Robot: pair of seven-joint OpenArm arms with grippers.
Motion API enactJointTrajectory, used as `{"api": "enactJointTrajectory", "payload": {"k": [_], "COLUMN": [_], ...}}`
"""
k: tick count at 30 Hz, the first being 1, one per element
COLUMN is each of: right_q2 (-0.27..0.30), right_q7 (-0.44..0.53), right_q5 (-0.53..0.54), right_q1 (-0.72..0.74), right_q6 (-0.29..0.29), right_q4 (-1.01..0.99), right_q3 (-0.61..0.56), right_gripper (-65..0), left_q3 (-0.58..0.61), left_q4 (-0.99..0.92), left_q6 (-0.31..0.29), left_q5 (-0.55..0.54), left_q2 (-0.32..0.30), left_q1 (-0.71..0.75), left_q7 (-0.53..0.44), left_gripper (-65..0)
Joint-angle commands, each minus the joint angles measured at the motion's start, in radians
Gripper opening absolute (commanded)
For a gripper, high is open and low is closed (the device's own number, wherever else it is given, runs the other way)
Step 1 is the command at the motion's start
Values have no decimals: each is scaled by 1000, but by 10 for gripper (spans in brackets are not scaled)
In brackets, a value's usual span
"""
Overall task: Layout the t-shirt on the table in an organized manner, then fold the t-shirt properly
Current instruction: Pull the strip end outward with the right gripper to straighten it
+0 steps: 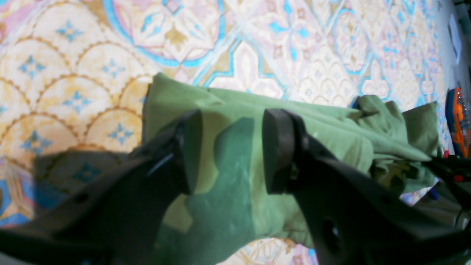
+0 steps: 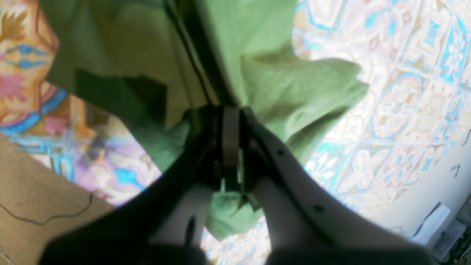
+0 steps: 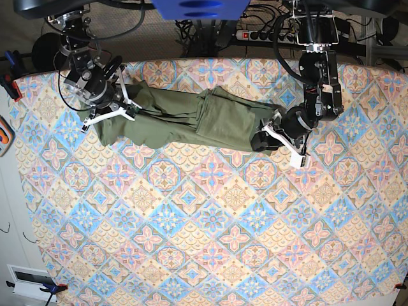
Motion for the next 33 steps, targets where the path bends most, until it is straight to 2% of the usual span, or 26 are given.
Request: {"api": "enactJointTrajectory", "payload": {"k": [1,5,8,12,14,19,22,33], "right_q2": [23,49,50,49,47,43,47,47], "right_q7": [-1,1,-2,-2,6,15,45,55], "right_q5": [-6,-6,-9,-9,-6,-6,-6,-4], "right_q1": [5,-24,-23,-21,-26,-24,-27,-20], "right_q6": [-5,-5,-5,-5,-5,-5,-5,-5], "right_q4": [20,20,15,15,17,20,20,20], "right_q3": [5,-6,-46,-44,-24,-3,0,244], "right_gripper": [-650,-650,-650,-645,-606,-454,-412,-407], "left_q3": [-4,-4,-3,-3,-3,-3,-3,-3], "left_q4": [-2,-9,-9,-9,-9,-9,-9,-11], "left_q6": [-5,-5,-5,-5,-5,-5,-5,-5], "left_q5": [-14,-14,-14,-13,-11,-10,-10,-8], "left_q2": [-7,-4,-3,-1,-1,-1,-1,-1], "left_q1": [-16,-29,-36,-38,-38,-38,-38,-38], "left_q7": [-15,-15,-15,-15,-15,-15,-15,-15], "left_gripper": [-388,-388,-388,-388,-388,-388,-388,-388]}}
